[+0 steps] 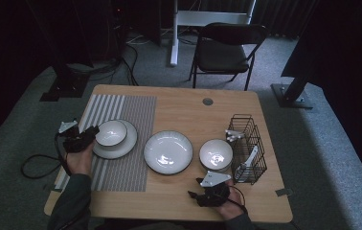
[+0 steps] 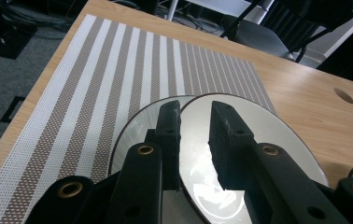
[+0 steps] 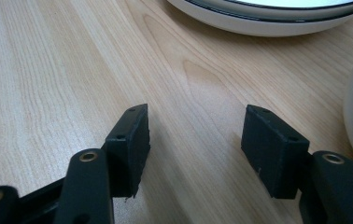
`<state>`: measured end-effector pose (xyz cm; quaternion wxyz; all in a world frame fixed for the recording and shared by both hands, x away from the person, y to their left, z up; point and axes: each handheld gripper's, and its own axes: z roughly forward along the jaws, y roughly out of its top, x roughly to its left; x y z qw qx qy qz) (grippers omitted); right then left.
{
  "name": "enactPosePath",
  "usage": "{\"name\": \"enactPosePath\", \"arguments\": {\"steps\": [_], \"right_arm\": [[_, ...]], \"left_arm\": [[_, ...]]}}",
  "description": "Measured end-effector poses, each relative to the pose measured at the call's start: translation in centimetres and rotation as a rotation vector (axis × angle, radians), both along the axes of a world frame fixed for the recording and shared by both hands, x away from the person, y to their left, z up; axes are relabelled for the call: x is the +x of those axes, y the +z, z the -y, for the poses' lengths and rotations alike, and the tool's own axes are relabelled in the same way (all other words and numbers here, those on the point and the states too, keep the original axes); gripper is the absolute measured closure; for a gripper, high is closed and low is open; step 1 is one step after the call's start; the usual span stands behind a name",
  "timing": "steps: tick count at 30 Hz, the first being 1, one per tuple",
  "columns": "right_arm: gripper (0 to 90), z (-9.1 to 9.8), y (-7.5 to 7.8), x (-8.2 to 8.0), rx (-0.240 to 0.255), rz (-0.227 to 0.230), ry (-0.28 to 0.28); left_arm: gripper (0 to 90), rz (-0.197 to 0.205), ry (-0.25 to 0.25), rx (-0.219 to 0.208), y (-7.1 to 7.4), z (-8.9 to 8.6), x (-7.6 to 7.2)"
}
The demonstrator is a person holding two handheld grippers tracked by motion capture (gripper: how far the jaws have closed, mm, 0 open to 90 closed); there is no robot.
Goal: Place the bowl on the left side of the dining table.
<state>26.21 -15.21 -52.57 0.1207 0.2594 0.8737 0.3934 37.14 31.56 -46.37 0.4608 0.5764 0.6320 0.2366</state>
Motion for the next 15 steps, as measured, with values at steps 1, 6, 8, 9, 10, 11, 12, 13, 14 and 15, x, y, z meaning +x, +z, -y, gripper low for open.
{"name": "enactPosePath", "arguments": {"steps": [1,6,8,9,10,11,12,13,14,15], "right_arm": [[41.1,0.0,0.0,0.0,0.000,0.000,0.000],[41.1,0.0,0.0,0.0,-0.001,-0.001,0.000],[41.1,0.0,0.0,0.0,-0.001,-0.001,0.000],[41.1,0.0,0.0,0.0,-0.001,-0.001,0.000],[41.1,0.0,0.0,0.0,-0.001,-0.001,0.000],[41.1,0.0,0.0,0.0,0.000,-0.001,0.000],[41.1,0.0,0.0,0.0,0.000,-0.001,0.000],[41.1,0.0,0.0,0.0,-0.001,-0.001,0.000],[41.1,0.0,0.0,0.0,-0.001,-0.001,0.000],[41.2,0.0,0.0,0.0,0.001,-0.002,-0.001]], "left_arm": [[74.4,0.000,0.000,0.000,0.0,0.0,0.0],[73.9,0.014,-0.017,0.003,0.4,0.5,-0.5],[73.8,0.018,-0.026,0.002,0.5,0.7,-0.7],[73.6,0.018,-0.026,0.002,0.5,0.7,-0.7],[73.6,0.021,-0.029,0.003,0.6,0.8,-0.8],[73.4,0.021,-0.034,0.004,0.6,1.0,-0.9],[73.3,0.024,-0.045,0.005,0.6,1.3,-1.1],[73.2,0.024,-0.045,0.005,0.6,1.3,-1.1],[73.1,0.027,-0.053,0.007,0.6,1.6,-1.4],[73.1,0.027,-0.058,0.007,0.6,1.8,-1.5]]}}
